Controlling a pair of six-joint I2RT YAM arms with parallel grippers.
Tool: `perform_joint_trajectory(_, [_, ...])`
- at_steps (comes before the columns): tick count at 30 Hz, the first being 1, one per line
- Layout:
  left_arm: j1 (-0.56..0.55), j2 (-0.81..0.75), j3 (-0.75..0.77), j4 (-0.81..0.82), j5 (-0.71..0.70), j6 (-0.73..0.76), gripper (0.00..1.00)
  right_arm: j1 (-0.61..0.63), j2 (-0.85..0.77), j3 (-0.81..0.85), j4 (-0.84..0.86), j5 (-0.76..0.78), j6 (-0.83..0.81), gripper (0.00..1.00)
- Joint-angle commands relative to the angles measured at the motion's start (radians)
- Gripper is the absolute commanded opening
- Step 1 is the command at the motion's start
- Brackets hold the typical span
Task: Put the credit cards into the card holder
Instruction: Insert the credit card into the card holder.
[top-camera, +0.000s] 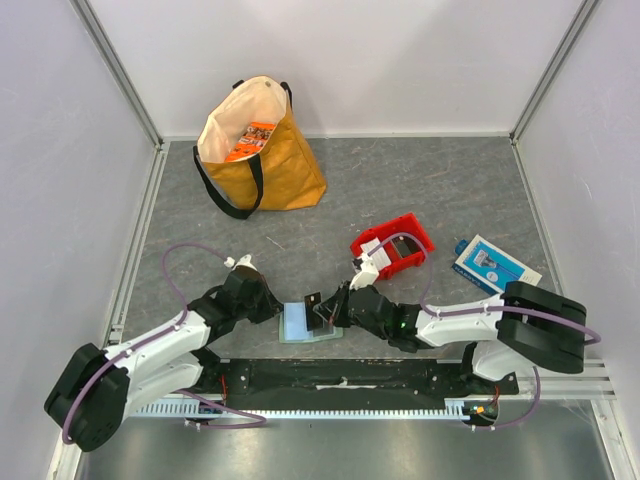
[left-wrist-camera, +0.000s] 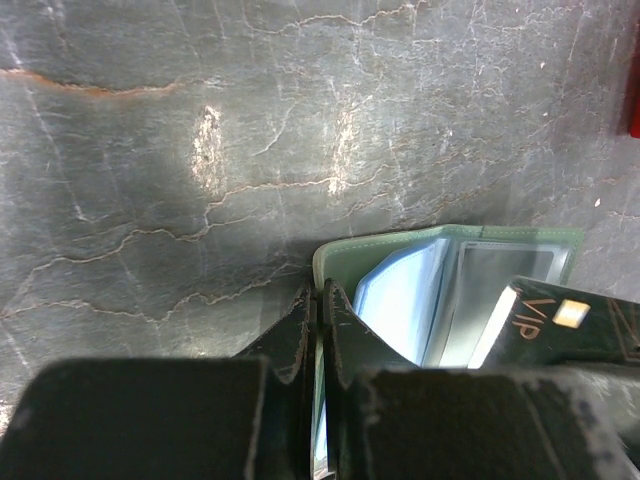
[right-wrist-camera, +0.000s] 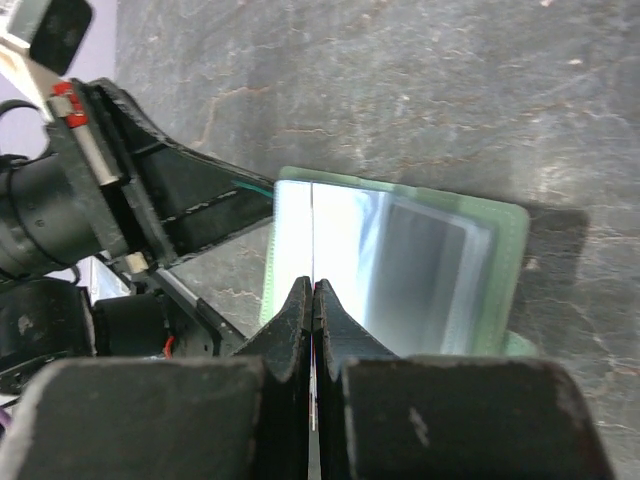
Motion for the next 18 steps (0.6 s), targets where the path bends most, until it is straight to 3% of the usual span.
perform_joint_trajectory(1, [-0.002, 0.018, -0.010, 0.023, -0.051, -0.019, 0.02, -0.026, 0.033, -0.045, 0.080, -0.037, 0.022, 0.00])
perform_joint_trajectory(18, [-0.002, 0.021, -0.015, 0.037, -0.045, -0.016, 0.02, -0.037, 0.169, -0.087, 0.199, -0.071, 0.074, 0.00])
